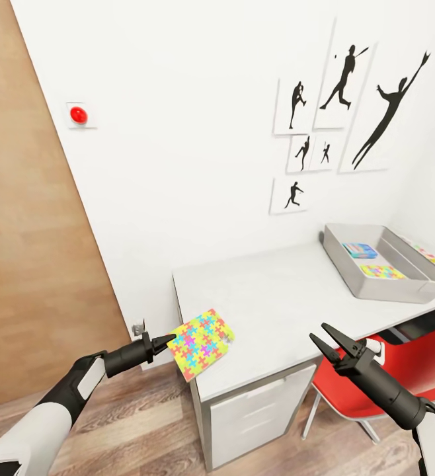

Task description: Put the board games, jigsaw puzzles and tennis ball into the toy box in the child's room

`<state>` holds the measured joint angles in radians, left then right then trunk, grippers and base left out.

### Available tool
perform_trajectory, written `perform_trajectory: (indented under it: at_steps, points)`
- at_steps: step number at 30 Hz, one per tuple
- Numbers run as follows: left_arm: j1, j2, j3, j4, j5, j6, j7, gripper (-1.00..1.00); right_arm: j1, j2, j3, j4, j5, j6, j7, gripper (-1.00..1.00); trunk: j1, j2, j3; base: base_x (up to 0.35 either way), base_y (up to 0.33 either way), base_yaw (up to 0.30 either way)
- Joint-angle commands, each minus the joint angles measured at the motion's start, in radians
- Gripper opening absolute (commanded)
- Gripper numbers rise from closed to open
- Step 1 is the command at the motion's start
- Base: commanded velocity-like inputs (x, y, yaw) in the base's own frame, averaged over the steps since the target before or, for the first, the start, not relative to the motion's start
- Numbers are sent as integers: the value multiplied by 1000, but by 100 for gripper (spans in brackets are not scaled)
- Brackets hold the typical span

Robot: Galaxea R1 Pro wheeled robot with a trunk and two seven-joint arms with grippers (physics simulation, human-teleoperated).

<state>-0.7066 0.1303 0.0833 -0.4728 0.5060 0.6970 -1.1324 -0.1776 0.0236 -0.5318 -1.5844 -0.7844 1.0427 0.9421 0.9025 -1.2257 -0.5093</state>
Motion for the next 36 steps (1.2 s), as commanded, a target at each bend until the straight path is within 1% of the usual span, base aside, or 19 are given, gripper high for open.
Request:
perform_trajectory:
  at_steps: [1, 12, 25, 26, 29, 32, 35, 36]
  points:
    - [-1, 0, 0, 0, 3, 7, -1, -100, -1, 1, -2, 0, 5, 2, 6, 100, -4, 7, 2, 0, 0, 0]
    - [-1, 0, 0, 0, 3, 7, -1, -100, -1, 2, -3, 1, 10, -7, 6, 100, -46, 84, 37, 0, 0, 0]
    - [-1, 3, 1, -7, 2, 15, -4, -100, -2, 2, -2, 7, -2, -12, 4, 100, -96, 175, 77, 0, 0, 0]
    - [-1, 3, 1, -10, 1, 22, -4, -100, -1, 2, -2, 7, -2, -12, 4, 100, -100, 182, 81, 0, 0, 0]
    - [-1, 5, 1, -33, 1, 70, -5, -100, -1, 2, -2, 7, -2, -12, 4, 100, -111, 203, 90, 0, 0, 0]
    - [-1, 5, -6, -91, -1, 122, -4, -100, -1, 2, -2, 7, -2, -12, 4, 100, -123, 224, 99, 0, 0, 0]
    - [-1, 5, -9, -129, -5, 156, -4, -100, -1, 4, -1, 8, -2, -13, 4, 100, -134, 245, 109, 0, 0, 0]
    - [-1, 5, -9, -144, -8, 179, -4, -100, -1, 6, -1, 9, -2, -13, 4, 100, -138, 252, 112, 0, 0, 0]
